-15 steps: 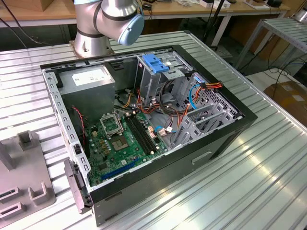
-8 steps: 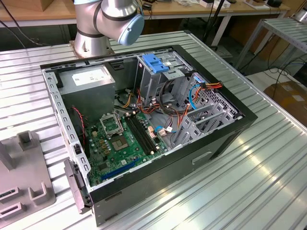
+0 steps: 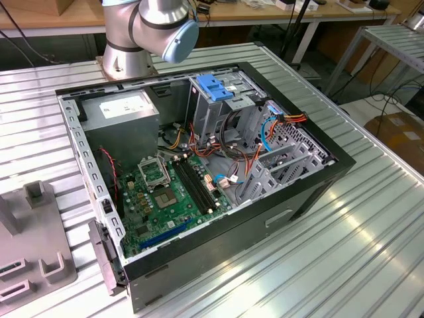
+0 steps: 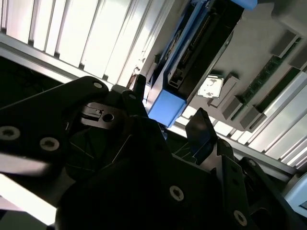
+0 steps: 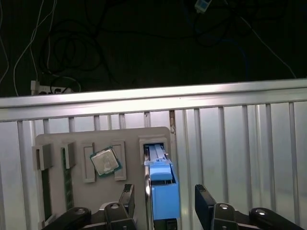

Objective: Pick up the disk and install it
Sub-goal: 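Pick up the disk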

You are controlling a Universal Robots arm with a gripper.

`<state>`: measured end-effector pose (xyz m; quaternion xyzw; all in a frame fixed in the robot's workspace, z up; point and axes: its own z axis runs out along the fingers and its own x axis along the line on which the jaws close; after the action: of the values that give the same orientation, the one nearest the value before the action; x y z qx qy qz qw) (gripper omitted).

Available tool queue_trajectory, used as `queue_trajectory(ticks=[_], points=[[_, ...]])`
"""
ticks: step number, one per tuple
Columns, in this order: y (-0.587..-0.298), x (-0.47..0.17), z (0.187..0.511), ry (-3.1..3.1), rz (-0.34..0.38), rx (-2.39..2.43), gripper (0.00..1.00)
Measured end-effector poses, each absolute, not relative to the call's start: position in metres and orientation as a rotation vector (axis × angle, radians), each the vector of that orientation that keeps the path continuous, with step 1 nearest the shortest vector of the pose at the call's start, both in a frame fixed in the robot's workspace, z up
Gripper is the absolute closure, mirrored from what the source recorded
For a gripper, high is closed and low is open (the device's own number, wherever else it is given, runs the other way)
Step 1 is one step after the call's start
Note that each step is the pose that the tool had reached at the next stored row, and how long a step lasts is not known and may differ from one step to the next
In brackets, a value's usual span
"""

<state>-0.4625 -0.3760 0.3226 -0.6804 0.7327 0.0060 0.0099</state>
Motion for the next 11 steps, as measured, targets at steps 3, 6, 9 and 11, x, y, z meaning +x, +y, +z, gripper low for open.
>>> queue_trajectory(ticks=[3,6,9,11], points=[[-0.376,-0.463,0.318,2.287,0.019,-2.124,0.38],[-0.376,-0.463,0.312,2.288,0.020,-2.125,0.38],[-0.376,-0.463,0.304,2.291,0.027,-2.129,0.38],[-0.376,-0.463,0.302,2.292,0.028,-2.129,0.38]])
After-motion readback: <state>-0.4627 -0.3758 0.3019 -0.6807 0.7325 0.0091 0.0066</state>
